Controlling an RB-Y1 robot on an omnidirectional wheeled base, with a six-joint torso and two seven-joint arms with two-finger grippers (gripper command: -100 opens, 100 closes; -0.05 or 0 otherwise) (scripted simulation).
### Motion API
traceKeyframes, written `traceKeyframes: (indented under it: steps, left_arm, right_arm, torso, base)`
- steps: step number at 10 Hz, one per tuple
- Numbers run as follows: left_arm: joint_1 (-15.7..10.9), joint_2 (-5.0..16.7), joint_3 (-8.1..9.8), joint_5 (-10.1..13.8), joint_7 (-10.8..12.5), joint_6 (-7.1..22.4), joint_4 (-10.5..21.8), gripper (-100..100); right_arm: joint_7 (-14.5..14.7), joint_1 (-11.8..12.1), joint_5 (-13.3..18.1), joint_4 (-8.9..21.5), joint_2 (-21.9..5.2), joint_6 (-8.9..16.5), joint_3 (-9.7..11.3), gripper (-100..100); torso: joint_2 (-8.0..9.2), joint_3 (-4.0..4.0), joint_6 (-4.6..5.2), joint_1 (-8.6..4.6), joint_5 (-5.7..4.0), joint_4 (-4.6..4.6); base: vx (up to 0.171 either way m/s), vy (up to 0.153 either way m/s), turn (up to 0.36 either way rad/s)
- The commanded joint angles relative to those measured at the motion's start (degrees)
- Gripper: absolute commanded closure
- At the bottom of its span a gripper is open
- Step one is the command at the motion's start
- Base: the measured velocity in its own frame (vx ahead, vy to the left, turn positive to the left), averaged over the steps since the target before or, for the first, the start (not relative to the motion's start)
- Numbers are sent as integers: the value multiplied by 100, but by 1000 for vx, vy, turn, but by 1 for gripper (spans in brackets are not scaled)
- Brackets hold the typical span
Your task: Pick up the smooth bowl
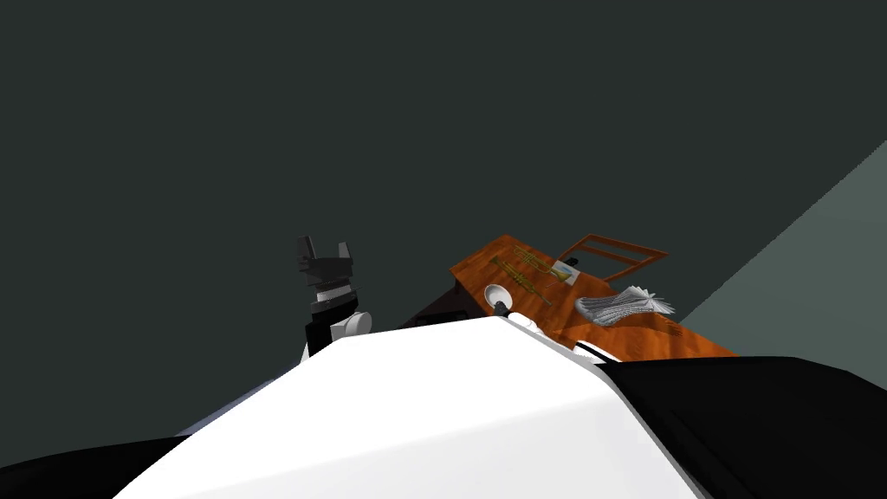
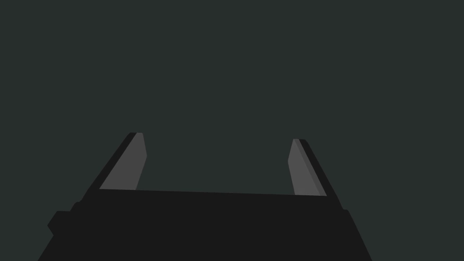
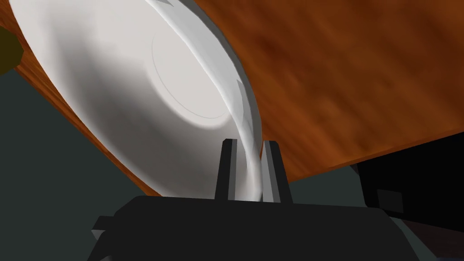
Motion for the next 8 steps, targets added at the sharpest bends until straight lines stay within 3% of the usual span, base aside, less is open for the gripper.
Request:
traceKeyframes:
  steps: [1,6,7,8]
  left_arm:
    - [0,0,0,0,0,0,0,0]
    - [0,0,0,0,0,0,0,0]
    - [0,0,0,0,0,0,0,0]
    - [0,0,0,0,0,0,0,0]
  right_arm:
    - [61,39,200,64,82,-144,-265,100]
    - [-4,105,162,-129,-362,-486,-287,100]
    - [-6,87,152,-104,-318,-419,-242,100]
    - [-21,94,145,-117,-337,-426,-226,0]
  torso:
    - [0,0,0,0,0,0]
    - [6,6,-2,5,4,6]
    - [6,6,0,12,6,6]
    - [6,7,-3,1,3,9]
  base:
    - [-2,41,-6]
    - [1,59,-52]
    - [5,40,-27]
    - [0,8,2]
